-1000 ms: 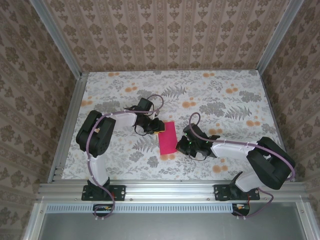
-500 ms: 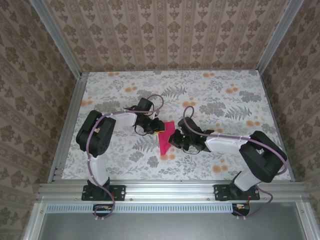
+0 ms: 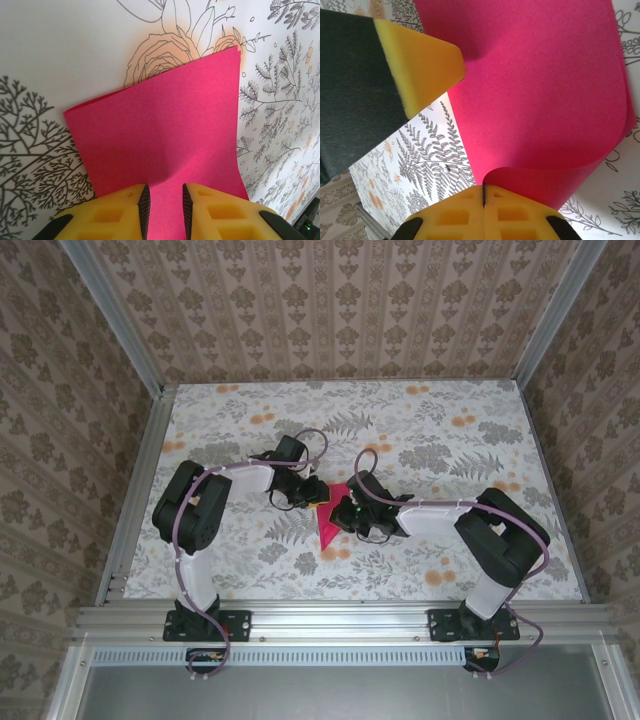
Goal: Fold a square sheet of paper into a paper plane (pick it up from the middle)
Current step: Third fold the triangle at the center of the table.
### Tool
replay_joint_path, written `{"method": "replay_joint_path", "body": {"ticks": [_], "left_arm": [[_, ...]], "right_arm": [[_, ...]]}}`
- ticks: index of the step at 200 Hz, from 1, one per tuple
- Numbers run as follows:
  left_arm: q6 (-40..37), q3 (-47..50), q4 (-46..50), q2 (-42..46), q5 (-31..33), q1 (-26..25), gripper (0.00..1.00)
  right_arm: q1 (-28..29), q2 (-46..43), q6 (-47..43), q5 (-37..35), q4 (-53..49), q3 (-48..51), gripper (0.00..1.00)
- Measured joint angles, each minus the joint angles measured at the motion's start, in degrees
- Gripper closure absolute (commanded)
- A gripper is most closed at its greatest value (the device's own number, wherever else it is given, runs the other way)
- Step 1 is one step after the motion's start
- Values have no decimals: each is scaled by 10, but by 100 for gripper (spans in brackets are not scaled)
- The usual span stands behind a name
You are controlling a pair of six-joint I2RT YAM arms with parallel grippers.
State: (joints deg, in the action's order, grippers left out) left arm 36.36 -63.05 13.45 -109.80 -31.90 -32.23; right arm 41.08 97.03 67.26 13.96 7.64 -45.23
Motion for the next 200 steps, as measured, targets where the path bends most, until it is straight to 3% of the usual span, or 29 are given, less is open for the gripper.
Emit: {"method": "replay_joint_path", "body": {"ticks": [200], "left_arm": [[-2,0,0,0,0,0,73]], "right_arm": [[-5,46,-23,17,27,-22,91]]}}
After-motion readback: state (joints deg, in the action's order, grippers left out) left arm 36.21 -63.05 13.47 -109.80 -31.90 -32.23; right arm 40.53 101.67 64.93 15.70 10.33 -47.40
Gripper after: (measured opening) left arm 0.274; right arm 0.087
